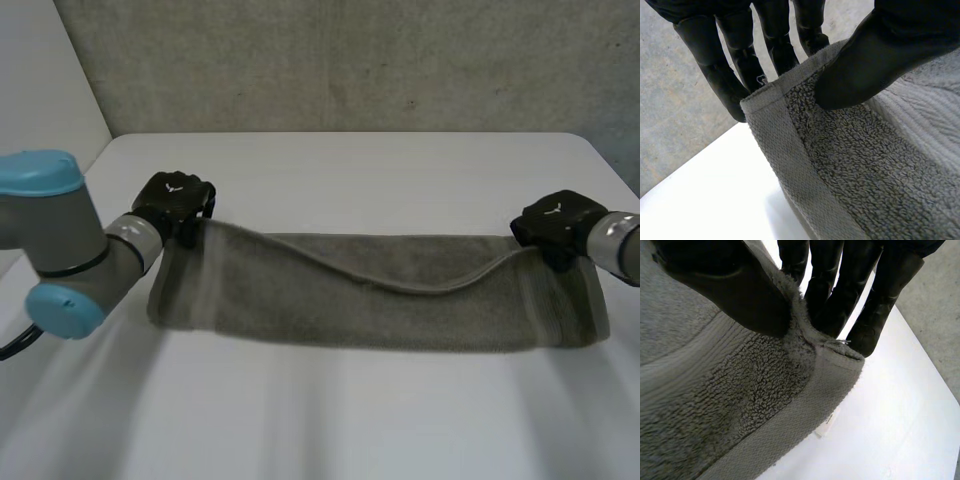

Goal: Fold the towel.

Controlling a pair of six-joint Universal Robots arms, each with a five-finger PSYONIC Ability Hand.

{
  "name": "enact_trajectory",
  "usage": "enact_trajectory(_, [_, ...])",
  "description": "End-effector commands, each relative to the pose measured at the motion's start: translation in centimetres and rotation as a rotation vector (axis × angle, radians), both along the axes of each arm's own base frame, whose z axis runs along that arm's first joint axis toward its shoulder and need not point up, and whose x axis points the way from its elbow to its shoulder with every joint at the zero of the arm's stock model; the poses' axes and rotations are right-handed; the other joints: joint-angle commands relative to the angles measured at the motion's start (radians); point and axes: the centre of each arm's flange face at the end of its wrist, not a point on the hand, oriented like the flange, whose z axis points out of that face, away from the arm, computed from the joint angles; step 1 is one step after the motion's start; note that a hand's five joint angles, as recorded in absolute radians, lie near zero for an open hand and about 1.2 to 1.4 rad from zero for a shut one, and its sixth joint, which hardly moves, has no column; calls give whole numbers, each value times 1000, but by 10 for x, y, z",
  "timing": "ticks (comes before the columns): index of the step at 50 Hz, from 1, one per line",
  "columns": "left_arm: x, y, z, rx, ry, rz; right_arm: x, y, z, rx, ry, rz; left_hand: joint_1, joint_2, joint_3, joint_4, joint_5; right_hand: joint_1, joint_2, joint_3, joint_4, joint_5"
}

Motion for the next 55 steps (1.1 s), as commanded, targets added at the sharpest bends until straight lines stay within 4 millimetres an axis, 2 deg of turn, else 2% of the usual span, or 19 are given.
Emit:
enact_trajectory(1, [-7,-25,-18,-16,-14,51,13,-30,-13,-148,-23,-54,-89,-130,-159,-130,-301,45,60,46,50,26])
enact_trajectory(6, [-9,-29,-22,-21,-14,53,14,-43,-11,-229,-74,-88,-89,-130,-159,-130,-301,45,60,46,50,26])
enact_trajectory(13, [-14,-25,-24,-13,-16,39,20,-48,-11,-273,-101,-81,-89,-130,-159,-130,-301,45,60,46,50,26])
enact_trajectory(14, [-14,-23,-25,-9,-17,37,22,-48,-13,-274,-101,-81,-89,-130,-159,-130,-301,-152,-137,-151,-147,-171])
enact_trajectory(15, [-14,-23,-25,-9,-17,37,22,-48,-13,-274,-101,-81,-89,-130,-159,-130,-301,-154,-139,-153,-148,-173])
enact_trajectory(16, [-14,-23,-25,-6,-18,37,22,-48,-15,-270,-103,-91,-388,-429,-458,-429,-600,-808,-793,-807,-802,-827])
enact_trajectory(17, [-14,-21,-25,-3,-19,37,22,-48,-17,-263,-101,-106,-751,-792,-821,-793,-963,-1177,-1162,-1176,-1172,-1196])
enact_trajectory(18, [-14,-21,-25,-3,-19,37,22,-48,-17,-263,-101,-106,-755,-796,-825,-796,-967,-1177,-1162,-1176,-1172,-1196])
enact_trajectory(20, [-13,-20,-24,-2,-27,58,20,-49,-18,-260,-103,-146,-1115,-1155,-1185,-1156,-1327,-1177,-1162,-1176,-1172,-1196])
enact_trajectory(21, [-13,-20,-24,-2,-27,58,20,-49,-18,-260,-103,-146,-1116,-1157,-1186,-1157,-1328,-1177,-1162,-1176,-1172,-1196])
enact_trajectory(22, [-12,-19,-23,-8,-37,76,20,-49,-17,-258,-111,-162,-1262,-1302,-1332,-1303,-1474,-1177,-1162,-1176,-1172,-1196])
enact_trajectory(26, [-9,-20,-17,-34,-62,110,19,-47,-17,-247,-144,-179,-1295,-1336,-1365,-1336,-1507,-1177,-1162,-1176,-1172,-1196])
enact_trajectory(29, [-6,-18,-9,-51,-75,133,19,-44,-4,-266,-199,-193,-1292,-1333,-1362,-1334,-1504,-1177,-1162,-1176,-1172,-1196])
enact_trajectory(32, [-2,-6,3,-58,-63,132,14,-25,33,-331,-276,-189,-1284,-1324,-1354,-1325,-1496,-1177,-1162,-1176,-1172,-1196])
enact_trajectory(39, [-3,19,4,-34,-50,102,12,5,39,-287,-302,-138,-1269,-1310,-1339,-1310,-1481,-1177,-1162,-1176,-1172,-1196])
enact_trajectory(44, [-8,45,3,-14,-6,33,-11,25,26,-193,-290,-168,-1266,-1306,-1336,-1307,-1478,-1177,-1162,-1176,-1172,-1196])
enact_trajectory(48, [-6,65,3,-15,59,-5,-23,40,5,-100,-312,-151,-1263,-1304,-1333,-1304,-1475,-979,-965,-979,-974,-999])
enact_trajectory(51, [-5,72,4,-34,94,-12,-36,44,-9,-43,-330,-161,-1263,-1304,-1333,-1304,-1475,-862,-847,-861,-857,-881])
enact_trajectory(55, [-5,74,5,-53,116,-12,-47,44,-19,-10,-340,-167,-1263,-1304,-1333,-1304,-1475,-855,-841,-855,-850,-874])
